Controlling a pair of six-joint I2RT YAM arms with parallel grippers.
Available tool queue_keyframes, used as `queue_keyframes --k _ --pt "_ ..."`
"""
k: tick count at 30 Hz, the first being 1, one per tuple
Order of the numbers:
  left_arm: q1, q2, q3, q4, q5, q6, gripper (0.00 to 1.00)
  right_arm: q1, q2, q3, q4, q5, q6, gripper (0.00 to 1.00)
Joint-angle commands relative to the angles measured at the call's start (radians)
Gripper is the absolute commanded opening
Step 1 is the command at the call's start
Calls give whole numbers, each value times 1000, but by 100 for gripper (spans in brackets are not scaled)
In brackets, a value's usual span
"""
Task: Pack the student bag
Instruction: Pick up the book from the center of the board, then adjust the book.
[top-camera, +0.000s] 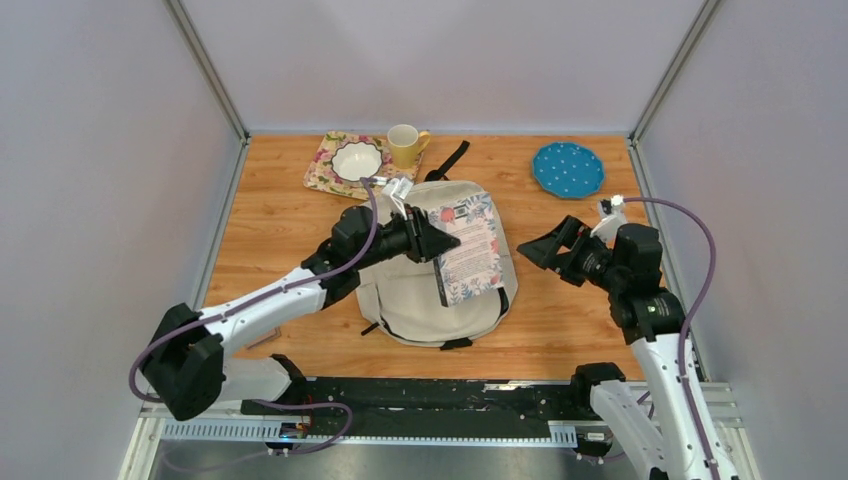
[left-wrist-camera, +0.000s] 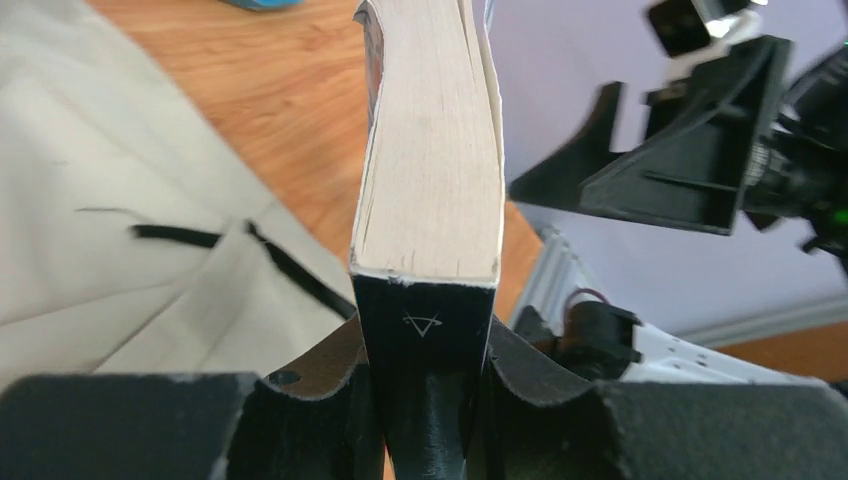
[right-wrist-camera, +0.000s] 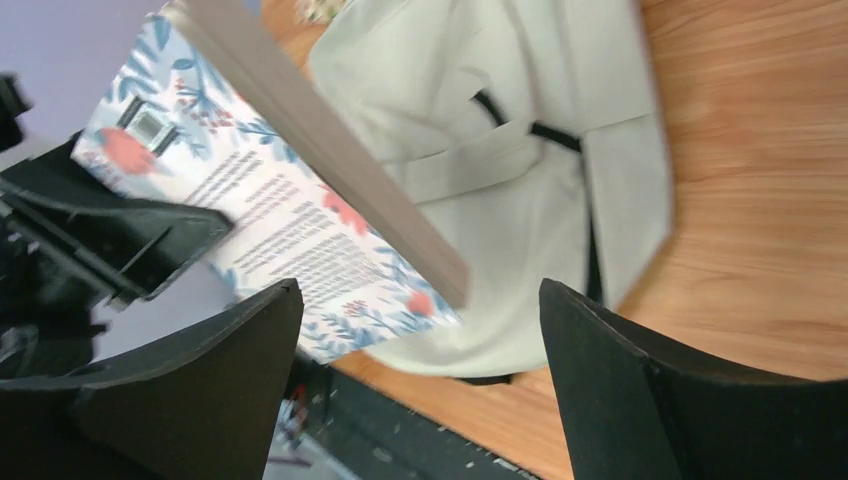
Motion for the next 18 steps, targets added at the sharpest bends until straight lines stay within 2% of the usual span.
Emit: queue_keyframes --k 1,3,7,10,15,18 --pt "25 -190 -12 -141 -188 153 0 1 -93 33 -191 334 -85 92" --pt "29 -270 -37 -192 -289 180 0 1 -126 -4 -147 280 -53 92" --pt "35 -385 -65 -270 -414 230 0 0 -164 -186 -12 35 69 92" --pt "34 -442 -62 -350 -464 267 0 1 -170 -290 82 -60 125 92" --pt "35 -508 -75 -467 -500 272 0 3 -179 -335 100 -84 142 93" --pt "34 -563 -118 -482 -515 243 0 15 -219 -407 131 -156 238 93"
